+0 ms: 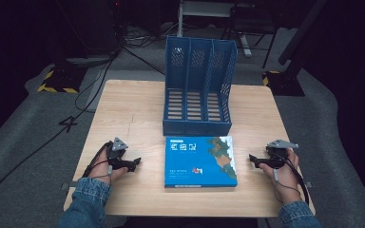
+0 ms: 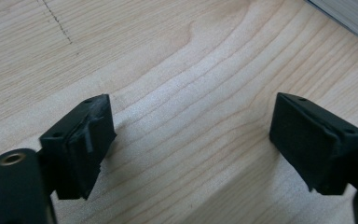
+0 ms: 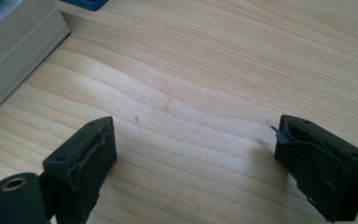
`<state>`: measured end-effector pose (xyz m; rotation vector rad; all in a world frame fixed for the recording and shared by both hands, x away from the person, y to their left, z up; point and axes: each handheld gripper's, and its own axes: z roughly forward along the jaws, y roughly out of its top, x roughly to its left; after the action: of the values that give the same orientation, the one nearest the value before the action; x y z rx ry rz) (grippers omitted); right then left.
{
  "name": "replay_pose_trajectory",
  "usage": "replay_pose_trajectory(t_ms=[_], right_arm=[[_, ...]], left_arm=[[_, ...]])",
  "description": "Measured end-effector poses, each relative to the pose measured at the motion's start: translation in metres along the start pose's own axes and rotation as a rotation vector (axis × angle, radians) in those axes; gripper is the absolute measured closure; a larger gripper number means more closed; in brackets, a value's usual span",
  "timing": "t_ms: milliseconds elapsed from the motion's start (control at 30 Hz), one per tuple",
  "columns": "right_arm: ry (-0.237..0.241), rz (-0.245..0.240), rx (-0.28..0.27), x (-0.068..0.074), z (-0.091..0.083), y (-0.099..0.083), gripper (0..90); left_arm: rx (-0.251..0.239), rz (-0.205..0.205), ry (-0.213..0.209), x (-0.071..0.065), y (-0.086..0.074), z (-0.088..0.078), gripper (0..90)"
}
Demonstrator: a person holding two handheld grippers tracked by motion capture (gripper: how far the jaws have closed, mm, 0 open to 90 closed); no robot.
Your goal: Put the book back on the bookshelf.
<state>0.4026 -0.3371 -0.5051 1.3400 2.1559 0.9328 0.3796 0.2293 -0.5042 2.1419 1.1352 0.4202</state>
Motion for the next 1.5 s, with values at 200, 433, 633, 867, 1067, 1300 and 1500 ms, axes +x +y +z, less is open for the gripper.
replay_pose_trajectory(t_ms=[200,433,633,867,1067,1300,1500], right_arm=[[0.001,0.0,0.0,0.0,0.0,0.0,13.1],[0.005,-0.007,-0.002,-0.001,0.0,0.0,13.2],[0.012,-0.008,-0.002,-0.001,0.0,0.0,14.4],[0.012,-0.014,-0.007,0.0,-0.001,-0.001,16.9],[0.009,-0.012,-0.015,0.002,-0.003,-0.002,20.2],[0.024,-0.031,0.022,0.012,-0.013,0.004,33.4],[0.08,-0.037,-0.025,0.023,-0.022,0.008,32.7]], left_arm=[[0.02,-0.01,0.0,-0.002,0.004,-0.005,27.0],[-0.025,-0.009,-0.014,-0.008,0.015,-0.018,30.5],[-0.067,-0.019,-0.029,-0.017,0.028,-0.028,30.4],[-0.122,-0.008,-0.084,-0.034,0.043,-0.036,30.9],[-0.15,-0.01,-0.151,-0.054,0.053,-0.035,31.8],[-0.128,0.004,-0.227,-0.083,0.063,-0.028,37.3],[-0.087,-0.006,-0.235,-0.09,0.065,-0.015,37.0]])
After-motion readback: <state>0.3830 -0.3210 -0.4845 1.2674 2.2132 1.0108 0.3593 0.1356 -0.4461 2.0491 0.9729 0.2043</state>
